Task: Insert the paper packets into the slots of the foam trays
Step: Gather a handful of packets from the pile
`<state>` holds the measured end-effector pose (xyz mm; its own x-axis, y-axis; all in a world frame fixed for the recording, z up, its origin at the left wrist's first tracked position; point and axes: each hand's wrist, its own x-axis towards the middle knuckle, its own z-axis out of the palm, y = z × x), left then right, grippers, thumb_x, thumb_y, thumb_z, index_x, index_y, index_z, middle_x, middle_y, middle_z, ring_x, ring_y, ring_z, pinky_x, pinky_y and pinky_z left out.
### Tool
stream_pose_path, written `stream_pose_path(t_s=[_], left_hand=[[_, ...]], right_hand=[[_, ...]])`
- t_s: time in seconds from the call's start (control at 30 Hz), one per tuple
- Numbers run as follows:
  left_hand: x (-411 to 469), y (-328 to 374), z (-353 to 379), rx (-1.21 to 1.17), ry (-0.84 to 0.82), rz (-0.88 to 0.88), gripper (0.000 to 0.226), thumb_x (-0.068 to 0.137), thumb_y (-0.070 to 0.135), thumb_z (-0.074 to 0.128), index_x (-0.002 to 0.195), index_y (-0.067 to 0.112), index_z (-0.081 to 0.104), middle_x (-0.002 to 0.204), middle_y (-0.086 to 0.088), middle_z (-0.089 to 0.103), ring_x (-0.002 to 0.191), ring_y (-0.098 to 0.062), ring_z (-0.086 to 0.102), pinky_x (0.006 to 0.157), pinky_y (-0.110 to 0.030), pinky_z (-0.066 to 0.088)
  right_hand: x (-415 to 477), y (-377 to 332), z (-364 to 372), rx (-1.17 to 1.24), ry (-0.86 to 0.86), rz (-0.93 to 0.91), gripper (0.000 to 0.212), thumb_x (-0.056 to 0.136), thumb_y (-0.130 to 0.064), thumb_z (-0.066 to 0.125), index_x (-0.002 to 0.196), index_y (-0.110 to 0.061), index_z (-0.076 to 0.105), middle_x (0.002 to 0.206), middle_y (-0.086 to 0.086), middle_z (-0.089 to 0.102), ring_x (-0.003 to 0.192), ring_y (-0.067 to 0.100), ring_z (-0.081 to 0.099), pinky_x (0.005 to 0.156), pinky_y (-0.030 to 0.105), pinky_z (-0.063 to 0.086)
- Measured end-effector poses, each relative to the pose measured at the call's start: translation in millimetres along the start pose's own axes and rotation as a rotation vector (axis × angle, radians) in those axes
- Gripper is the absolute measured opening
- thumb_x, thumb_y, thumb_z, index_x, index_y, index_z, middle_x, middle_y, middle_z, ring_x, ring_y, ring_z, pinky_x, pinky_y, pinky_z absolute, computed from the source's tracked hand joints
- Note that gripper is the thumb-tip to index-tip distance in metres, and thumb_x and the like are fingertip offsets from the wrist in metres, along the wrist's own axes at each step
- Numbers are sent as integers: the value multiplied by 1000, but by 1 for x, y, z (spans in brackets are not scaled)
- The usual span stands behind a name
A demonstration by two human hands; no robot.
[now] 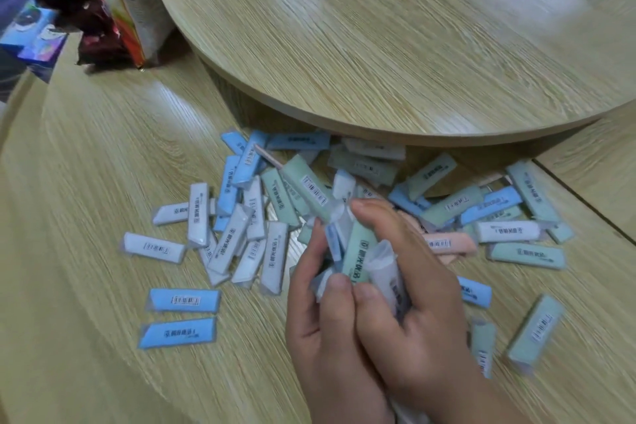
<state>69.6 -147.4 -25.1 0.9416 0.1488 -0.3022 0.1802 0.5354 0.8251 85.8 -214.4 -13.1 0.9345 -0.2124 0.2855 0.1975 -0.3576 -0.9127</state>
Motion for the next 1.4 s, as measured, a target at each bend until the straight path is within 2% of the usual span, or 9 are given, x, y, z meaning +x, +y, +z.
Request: stream_pose_path(t_s=[0.17, 0.3, 0.47, 0.57, 0.77, 0.87, 1.03, 1.17, 1.4], left_hand=[[-8, 9, 3, -41, -88, 55, 39, 86, 25, 64, 125, 20, 67, 126, -15, 68, 113, -34, 67, 85, -38, 56], [-18, 17, 9, -118, -127, 89, 39, 88, 20, 57, 125, 15, 65, 125, -17, 68, 112, -35, 67, 85, -37, 56], [-40, 14, 21, -135, -133, 103, 40, 88, 21, 59, 127, 15, 64, 124, -18, 68, 110, -35, 68, 85, -39, 56], [-56, 9, 34, -40, -57, 74, 50, 82, 38, 74, 127, 20, 64, 129, -18, 66, 117, -39, 63, 97, -54, 48], [-97, -14, 84, -29, -1, 70, 61, 75, 51, 78, 127, 22, 65, 133, -15, 64, 121, -39, 61, 104, -62, 40], [-120, -29, 116, -38, -25, 95, 55, 75, 47, 79, 123, 22, 68, 128, -14, 67, 118, -37, 63, 95, -50, 51], [-153, -54, 154, -15, -129, 122, 38, 81, 32, 63, 117, 23, 71, 122, -14, 70, 112, -35, 67, 86, -41, 56], [-174, -70, 181, -30, -248, 107, 39, 81, 31, 62, 119, 21, 70, 126, -14, 68, 116, -36, 65, 92, -45, 52], [-221, -96, 228, 7, -413, -2, 39, 79, 33, 63, 115, 25, 71, 119, -13, 71, 107, -34, 70, 81, -37, 58]], right_hand=[[-2, -9, -3, 40, 15, 56, 54, 75, -21, 53, 128, -32, 56, 129, -9, 61, 110, 13, 62, 92, 43, 51], [-5, -20, -8, 80, -14, 51, 56, 76, -21, 53, 130, -34, 55, 125, -3, 64, 90, 12, 60, 83, 40, 50], [-17, -30, -29, 55, -16, 63, 56, 76, -24, 53, 131, -37, 55, 110, -5, 68, 89, 5, 58, 81, 30, 46], [-24, -31, -53, 30, -2, 71, 56, 76, -25, 53, 131, -36, 55, 108, -7, 68, 91, 3, 60, 80, 29, 46], [-38, -29, -120, 65, 39, 73, 57, 77, -25, 52, 133, -36, 54, 120, -3, 67, 102, 18, 66, 85, 45, 54], [-43, -28, -161, 49, 92, 58, 56, 77, -24, 52, 132, -33, 55, 121, -2, 67, 102, 20, 66, 84, 45, 54], [-54, -31, -222, 29, 171, 35, 55, 78, -22, 52, 132, -35, 53, 123, -4, 65, 103, 19, 66, 84, 45, 55], [-67, -28, -257, 41, 270, 53, 56, 78, -22, 52, 132, -37, 54, 126, 1, 65, 108, 24, 65, 87, 49, 54], [-97, -24, -329, -34, 405, 111, 55, 79, -24, 50, 133, -33, 54, 120, 0, 66, 103, 22, 65, 85, 50, 54]])
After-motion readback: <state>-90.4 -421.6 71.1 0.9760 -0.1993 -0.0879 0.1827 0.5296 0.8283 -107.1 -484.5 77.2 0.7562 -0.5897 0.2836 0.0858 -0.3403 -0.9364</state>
